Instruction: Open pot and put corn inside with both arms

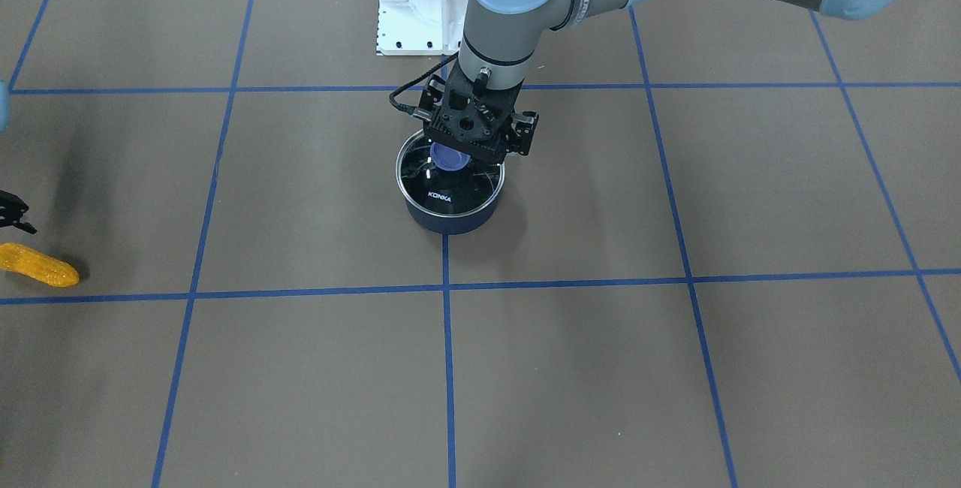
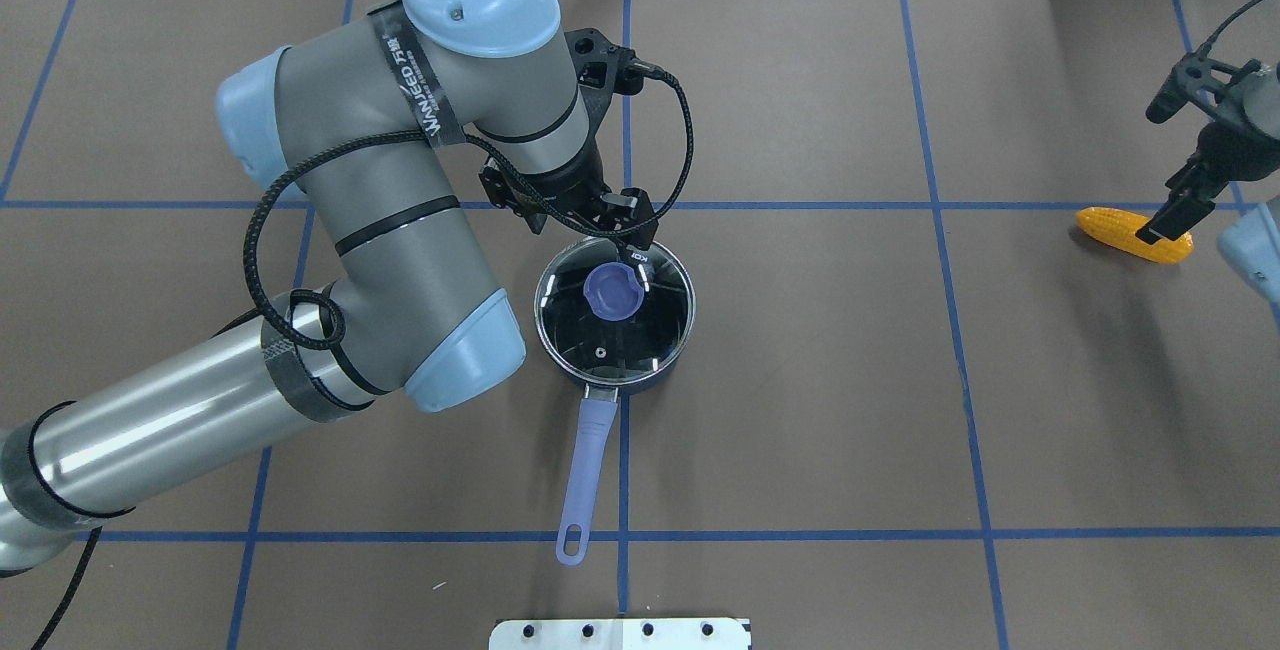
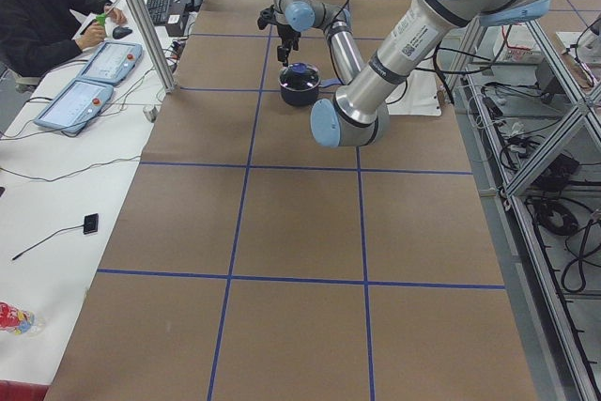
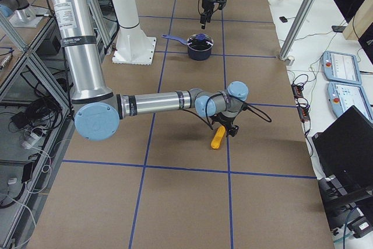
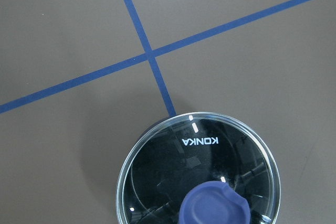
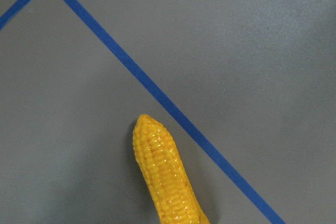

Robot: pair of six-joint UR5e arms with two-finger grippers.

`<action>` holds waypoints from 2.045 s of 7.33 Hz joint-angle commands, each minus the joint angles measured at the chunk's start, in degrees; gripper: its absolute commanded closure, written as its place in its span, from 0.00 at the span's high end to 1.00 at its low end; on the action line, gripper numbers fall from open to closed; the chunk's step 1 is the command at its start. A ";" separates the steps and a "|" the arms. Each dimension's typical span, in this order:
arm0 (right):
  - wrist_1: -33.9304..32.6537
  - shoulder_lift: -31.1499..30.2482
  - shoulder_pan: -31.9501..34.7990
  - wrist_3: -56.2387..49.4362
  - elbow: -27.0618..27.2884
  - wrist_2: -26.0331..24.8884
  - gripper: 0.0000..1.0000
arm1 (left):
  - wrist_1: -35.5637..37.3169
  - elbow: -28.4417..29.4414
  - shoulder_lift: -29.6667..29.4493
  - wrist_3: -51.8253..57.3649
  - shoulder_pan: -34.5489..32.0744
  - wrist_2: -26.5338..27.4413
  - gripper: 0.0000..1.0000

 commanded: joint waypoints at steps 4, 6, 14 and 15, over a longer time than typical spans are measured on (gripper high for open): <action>0.18 0.47 -2.91 -3.60 -2.38 -2.94 0.94 | -0.34 0.05 0.75 0.09 0.01 0.00 0.99; 0.09 0.55 -3.00 -3.52 -2.47 -3.03 0.94 | -0.34 0.05 0.84 0.09 0.01 0.00 0.99; 0.09 2.31 -2.83 -3.34 -3.88 -6.63 0.86 | -0.34 -0.12 1.10 0.09 -0.08 0.00 0.99; 0.09 2.31 -2.83 -3.34 -3.96 -6.72 0.86 | -0.34 -0.13 1.10 0.09 -0.08 0.00 0.99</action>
